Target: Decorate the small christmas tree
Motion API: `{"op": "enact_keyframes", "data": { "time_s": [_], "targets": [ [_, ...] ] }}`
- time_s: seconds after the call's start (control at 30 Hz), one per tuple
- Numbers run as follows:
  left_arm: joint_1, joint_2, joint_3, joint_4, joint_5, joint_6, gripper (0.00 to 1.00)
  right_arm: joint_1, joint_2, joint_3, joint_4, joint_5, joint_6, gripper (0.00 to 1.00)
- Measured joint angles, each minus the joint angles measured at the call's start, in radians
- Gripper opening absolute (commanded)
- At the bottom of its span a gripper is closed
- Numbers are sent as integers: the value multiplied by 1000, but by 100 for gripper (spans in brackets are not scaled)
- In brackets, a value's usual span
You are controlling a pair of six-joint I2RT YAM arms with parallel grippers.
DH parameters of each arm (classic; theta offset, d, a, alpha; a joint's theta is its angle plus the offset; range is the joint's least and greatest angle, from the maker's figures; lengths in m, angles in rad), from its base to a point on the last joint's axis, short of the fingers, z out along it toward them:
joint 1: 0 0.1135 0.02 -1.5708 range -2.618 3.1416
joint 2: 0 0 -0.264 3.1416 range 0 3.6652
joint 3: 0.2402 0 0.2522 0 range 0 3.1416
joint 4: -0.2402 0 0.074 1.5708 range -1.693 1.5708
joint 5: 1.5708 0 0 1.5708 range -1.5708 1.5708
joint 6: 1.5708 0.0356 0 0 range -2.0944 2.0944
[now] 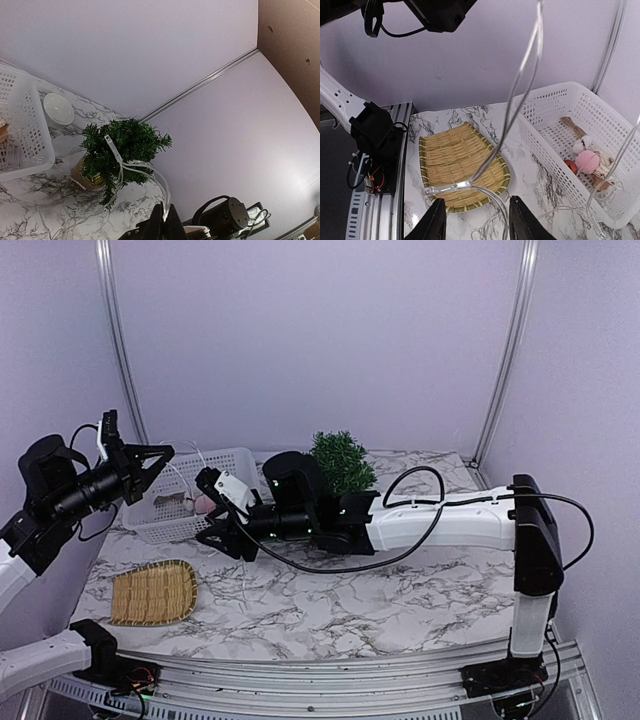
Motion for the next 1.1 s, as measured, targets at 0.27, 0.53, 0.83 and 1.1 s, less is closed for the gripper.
{"op": "enact_keyframes", "data": {
  "time_s": [0.27, 0.53, 0.83, 1.1],
  "targets": [
    [-6, 18, -13, 45, 14, -6, 6, 1, 8, 19, -31, 17, -50, 0],
    [-7, 18, -41, 43, -14, 119, 50, 33, -127, -37, -57, 39, -68, 0],
    [-7, 26, -149, 125, 17, 304, 73, 37, -383, -50, -99, 113, -105, 0],
    [-61, -3, -409, 356, 72, 387, 73, 37, -439, -30, -174, 205, -159, 0]
  ]
}}
